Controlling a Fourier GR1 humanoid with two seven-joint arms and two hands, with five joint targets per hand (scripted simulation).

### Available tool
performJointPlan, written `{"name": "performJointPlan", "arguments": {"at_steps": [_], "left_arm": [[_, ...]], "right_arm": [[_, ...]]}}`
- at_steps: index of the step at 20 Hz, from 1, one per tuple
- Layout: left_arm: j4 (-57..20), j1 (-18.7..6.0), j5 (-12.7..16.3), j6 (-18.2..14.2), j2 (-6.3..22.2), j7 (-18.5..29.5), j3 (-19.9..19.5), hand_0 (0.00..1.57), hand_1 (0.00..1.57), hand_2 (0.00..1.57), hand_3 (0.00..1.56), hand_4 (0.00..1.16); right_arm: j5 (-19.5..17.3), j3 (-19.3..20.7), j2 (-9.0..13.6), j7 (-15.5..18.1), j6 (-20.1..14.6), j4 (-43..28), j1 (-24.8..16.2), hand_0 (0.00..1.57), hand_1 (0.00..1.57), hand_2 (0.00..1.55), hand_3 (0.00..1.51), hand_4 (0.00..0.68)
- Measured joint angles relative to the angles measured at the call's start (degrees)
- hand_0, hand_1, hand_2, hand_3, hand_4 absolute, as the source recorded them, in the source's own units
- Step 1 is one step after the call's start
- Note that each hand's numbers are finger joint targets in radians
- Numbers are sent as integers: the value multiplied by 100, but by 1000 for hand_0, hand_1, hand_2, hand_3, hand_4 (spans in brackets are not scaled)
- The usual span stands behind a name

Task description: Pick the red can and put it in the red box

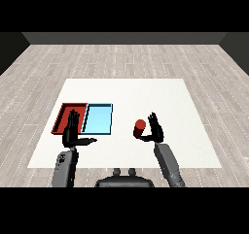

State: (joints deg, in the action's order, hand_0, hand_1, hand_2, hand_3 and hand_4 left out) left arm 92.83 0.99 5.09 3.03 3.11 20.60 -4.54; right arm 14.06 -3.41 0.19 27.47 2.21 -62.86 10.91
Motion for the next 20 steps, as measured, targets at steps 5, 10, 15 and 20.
{"name": "performJointPlan", "arguments": {"at_steps": [5, 10, 15, 20], "left_arm": [[-171, 30, -97, -76, -97, 240, 59, 0, 0, 0, 0, 0], [-94, 43, -53, -68, -56, 140, 25, 0, 0, 0, 0, 0], [21, 0, -45, -155, -88, -9, 46, 0, 0, 0, 0, 0], [-172, -70, -73, -134, -97, 136, 61, 0, 0, 0, 0, 0]], "right_arm": [[130, -138, -13, 74, -154, 327, 223, 0, 0, 0, 0, 0], [274, -228, -9, 180, -272, 620, 456, 0, 0, 0, 0, 0], [436, -482, -16, 203, -438, 680, 549, 0, 0, 0, 0, 0], [368, -412, -6, 177, -427, 759, 588, 0, 0, 0, 0, 0]]}}
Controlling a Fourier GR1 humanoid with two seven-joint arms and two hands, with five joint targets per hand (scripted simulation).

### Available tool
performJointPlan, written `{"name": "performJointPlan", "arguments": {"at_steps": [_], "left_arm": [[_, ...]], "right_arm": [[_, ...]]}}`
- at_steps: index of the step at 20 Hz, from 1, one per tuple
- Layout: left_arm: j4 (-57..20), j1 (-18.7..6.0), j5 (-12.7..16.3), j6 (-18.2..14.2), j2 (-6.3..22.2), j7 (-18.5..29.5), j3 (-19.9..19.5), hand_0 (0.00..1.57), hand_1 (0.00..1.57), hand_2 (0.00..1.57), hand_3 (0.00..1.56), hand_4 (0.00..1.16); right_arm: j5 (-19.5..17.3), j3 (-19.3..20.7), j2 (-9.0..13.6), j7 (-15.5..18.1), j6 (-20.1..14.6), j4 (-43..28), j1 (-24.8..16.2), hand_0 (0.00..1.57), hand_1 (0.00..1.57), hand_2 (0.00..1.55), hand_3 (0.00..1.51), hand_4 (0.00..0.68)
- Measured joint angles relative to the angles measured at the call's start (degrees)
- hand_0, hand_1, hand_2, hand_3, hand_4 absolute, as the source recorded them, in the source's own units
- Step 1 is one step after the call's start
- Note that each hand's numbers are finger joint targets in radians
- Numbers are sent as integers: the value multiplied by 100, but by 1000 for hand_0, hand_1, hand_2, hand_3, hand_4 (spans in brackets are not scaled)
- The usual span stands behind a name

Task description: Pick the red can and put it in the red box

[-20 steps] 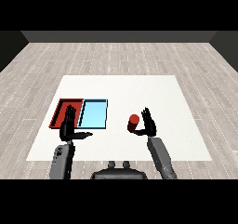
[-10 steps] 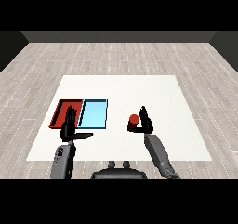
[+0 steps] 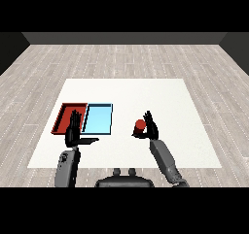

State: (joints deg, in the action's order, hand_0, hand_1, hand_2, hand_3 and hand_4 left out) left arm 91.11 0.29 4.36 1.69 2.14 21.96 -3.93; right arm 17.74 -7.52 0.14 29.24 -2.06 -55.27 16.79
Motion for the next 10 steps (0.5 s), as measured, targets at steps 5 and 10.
{"name": "performJointPlan", "arguments": {"at_steps": [5, 10], "left_arm": [[74, -19, 76, 58, 74, -75, -62, 0, 0, 0, 0, 0], [61, 94, -28, 22, 22, 41, 16, 0, 0, 0, 0, 0]], "right_arm": [[-18, 134, 0, -134, 48, 14, 74, 0, 0, 0, 0, 0], [22, 128, -9, -136, 32, 200, 245, 0, 0, 0, 0, 0]]}}
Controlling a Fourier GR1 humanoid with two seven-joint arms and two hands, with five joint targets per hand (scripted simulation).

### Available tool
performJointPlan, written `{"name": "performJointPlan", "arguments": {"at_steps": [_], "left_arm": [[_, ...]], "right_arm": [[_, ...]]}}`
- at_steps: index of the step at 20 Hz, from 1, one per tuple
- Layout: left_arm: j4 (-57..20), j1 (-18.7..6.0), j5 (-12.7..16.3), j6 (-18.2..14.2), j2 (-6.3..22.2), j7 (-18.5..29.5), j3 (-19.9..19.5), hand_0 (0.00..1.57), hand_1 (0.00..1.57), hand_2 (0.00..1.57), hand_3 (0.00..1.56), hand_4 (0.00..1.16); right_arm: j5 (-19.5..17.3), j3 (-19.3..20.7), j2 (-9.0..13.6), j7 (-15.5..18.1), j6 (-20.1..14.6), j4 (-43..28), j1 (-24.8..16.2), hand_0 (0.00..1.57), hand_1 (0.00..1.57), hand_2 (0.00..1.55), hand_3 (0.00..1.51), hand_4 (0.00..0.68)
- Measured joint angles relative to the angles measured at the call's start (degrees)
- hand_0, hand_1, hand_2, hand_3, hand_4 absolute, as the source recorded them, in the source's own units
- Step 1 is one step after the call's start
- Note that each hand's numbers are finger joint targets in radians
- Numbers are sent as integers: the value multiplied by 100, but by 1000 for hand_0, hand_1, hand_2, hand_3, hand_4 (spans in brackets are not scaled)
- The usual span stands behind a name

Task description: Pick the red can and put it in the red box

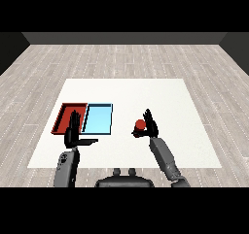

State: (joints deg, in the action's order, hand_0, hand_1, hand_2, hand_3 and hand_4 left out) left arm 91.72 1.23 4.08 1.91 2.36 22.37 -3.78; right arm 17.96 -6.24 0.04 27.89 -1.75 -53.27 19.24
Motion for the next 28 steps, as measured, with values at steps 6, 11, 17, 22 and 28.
{"name": "performJointPlan", "arguments": {"at_steps": [6, 11, 17, 22, 28], "left_arm": [[3, 0, -6, -22, 1, 32, -14, 0, 0, 0, 0, 0], [149, -53, 154, 47, 108, -180, -148, 0, 0, 0, 0, 0], [79, -66, 127, 77, 117, -134, -143, 0, 0, 0, 0, 0], [77, -98, 119, 65, 133, -157, -167, 0, 0, 0, 0, 0], [180, 19, -12, 23, 37, -104, -5, 0, 0, 0, 0, 0]], "right_arm": [[61, -23, -3, 53, -70, 421, 349, 0, 0, 0, 0, 0], [158, -100, -4, 201, -123, 735, 557, 0, 0, 0, 0, 0], [279, -368, -1, 190, -605, 768, 520, 1484, 1484, 1468, 1437, 662], [77, -512, 40, -28, -988, 398, 422, 1487, 1487, 1462, 1436, 661], [-293, -650, 26, -82, -1229, 163, 335, 1467, 1467, 1455, 1419, 651]]}}
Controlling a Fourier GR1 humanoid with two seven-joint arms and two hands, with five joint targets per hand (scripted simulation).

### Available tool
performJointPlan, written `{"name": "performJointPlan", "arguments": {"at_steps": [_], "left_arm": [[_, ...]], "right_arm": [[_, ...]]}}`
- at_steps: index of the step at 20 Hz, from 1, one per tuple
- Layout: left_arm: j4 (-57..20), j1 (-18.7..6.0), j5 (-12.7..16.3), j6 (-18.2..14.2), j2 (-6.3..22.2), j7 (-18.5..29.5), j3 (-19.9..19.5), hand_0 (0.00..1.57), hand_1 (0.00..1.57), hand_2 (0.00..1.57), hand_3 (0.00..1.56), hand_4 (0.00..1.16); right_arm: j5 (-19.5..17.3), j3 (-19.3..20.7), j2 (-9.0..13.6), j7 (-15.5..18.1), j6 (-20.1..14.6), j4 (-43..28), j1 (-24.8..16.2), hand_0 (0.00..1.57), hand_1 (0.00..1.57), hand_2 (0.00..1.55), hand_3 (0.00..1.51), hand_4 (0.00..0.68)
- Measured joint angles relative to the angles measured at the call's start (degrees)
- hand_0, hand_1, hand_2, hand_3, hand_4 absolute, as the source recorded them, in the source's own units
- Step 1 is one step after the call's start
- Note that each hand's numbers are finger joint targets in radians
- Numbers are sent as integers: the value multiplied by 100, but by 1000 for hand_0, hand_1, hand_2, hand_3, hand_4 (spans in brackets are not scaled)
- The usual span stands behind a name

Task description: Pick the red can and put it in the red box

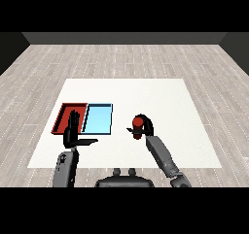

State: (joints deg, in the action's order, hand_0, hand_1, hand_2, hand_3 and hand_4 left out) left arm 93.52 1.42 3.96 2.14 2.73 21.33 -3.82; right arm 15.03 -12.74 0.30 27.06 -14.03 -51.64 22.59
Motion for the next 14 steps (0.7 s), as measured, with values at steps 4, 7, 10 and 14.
{"name": "performJointPlan", "arguments": {"at_steps": [4, 7, 10, 14], "left_arm": [[-247, -38, -65, 30, -36, 203, 43, 0, 0, 0, 0, 0], [-203, -23, -92, 12, -74, 72, 124, 0, 0, 0, 0, 0], [-184, -51, -251, -64, -76, -24, 221, 0, 0, 0, 0, 0], [-275, -279, -327, -50, -119, -189, 389, 0, 0, 0, 0, 0]], "right_arm": [[-168, -1, -13, -53, -85, -212, -15, 1457, 1457, 1445, 1410, 659], [-297, -36, 10, -223, -104, -764, -219, 1434, 1434, 1440, 1403, 656], [-358, -187, -10, -354, -263, -1245, -370, 1448, 1448, 1440, 1410, 649], [-418, -178, -7, -442, -227, -1568, -372, 1438, 1438, 1450, 1416, 651]]}}
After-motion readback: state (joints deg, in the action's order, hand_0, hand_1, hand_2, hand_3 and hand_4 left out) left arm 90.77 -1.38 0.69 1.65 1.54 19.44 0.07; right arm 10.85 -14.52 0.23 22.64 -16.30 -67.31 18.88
